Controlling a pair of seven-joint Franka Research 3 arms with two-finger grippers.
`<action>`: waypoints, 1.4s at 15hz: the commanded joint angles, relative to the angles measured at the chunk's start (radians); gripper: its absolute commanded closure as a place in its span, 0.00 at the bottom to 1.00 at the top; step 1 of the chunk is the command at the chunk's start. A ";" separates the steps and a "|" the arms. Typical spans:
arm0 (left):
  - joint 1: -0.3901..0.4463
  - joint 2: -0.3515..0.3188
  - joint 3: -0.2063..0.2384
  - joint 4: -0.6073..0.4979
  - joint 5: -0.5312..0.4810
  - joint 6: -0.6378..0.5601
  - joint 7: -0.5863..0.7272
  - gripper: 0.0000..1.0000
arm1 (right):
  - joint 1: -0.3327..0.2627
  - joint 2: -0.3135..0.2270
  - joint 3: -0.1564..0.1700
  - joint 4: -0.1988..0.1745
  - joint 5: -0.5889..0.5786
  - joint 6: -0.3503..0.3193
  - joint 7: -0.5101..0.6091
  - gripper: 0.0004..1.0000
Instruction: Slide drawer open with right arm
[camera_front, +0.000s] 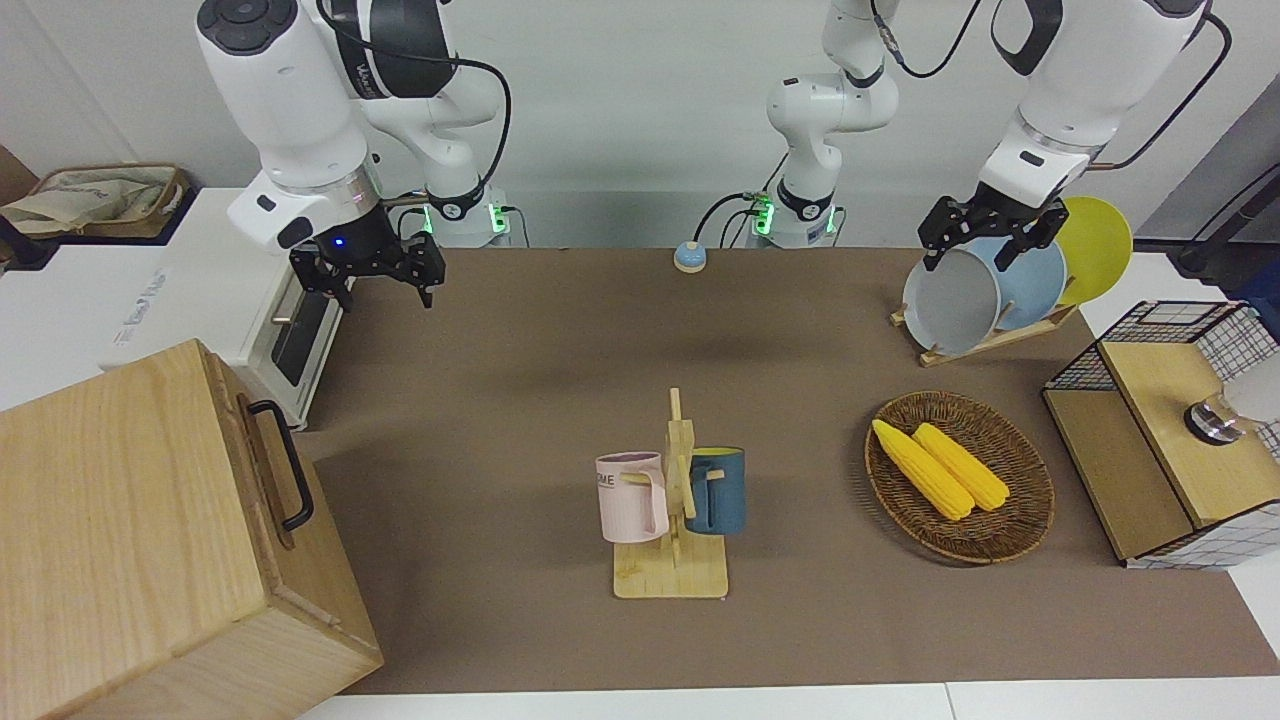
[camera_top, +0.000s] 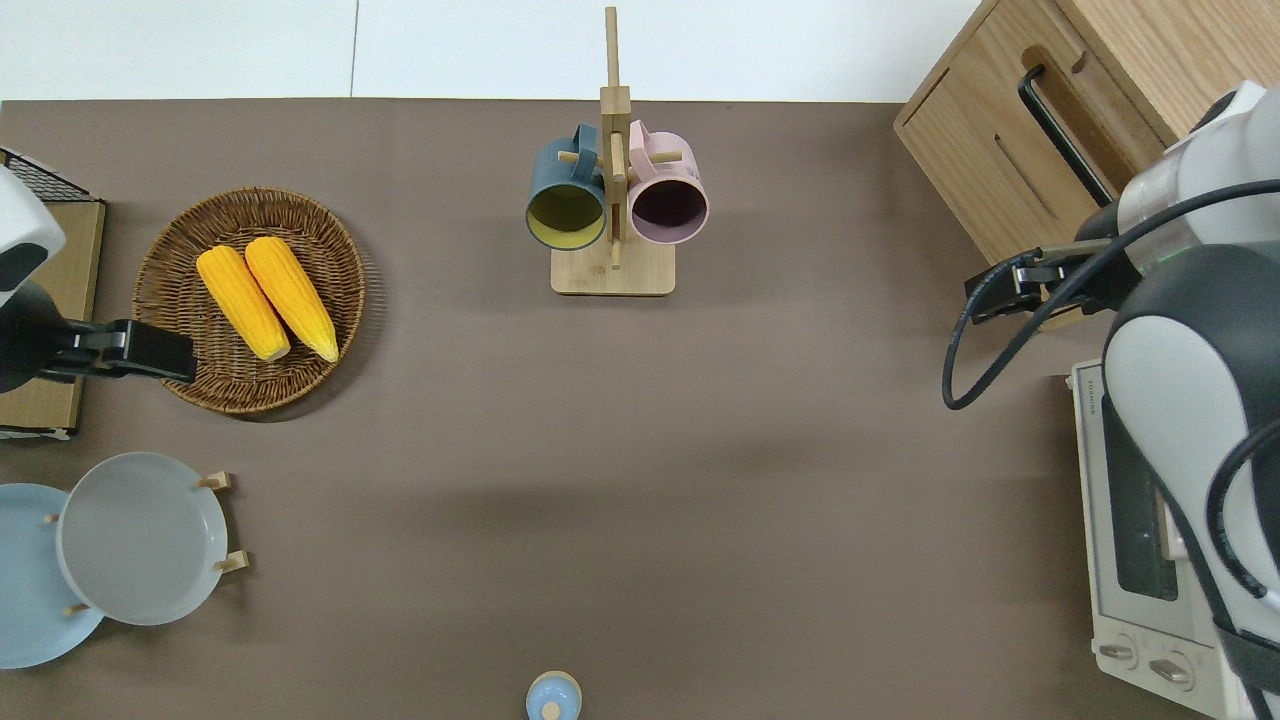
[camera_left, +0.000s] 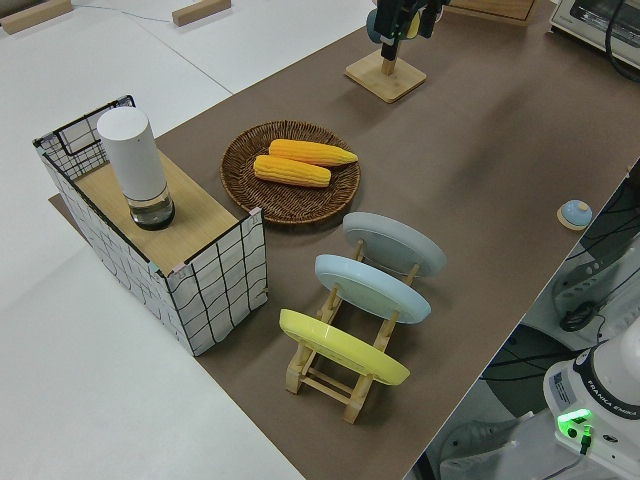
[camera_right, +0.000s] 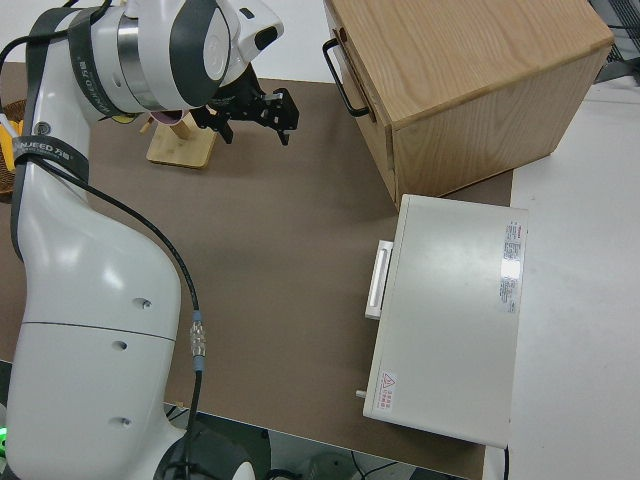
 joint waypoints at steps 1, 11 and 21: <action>0.004 0.011 -0.006 0.026 0.017 -0.020 0.010 0.01 | -0.019 -0.011 0.007 -0.005 -0.016 -0.004 0.011 0.01; 0.004 0.011 -0.006 0.024 0.017 -0.020 0.010 0.01 | -0.024 -0.010 -0.012 -0.005 -0.015 -0.005 0.013 0.01; 0.004 0.011 -0.006 0.024 0.017 -0.020 0.010 0.01 | 0.099 -0.008 0.016 -0.008 -0.420 0.010 0.064 0.01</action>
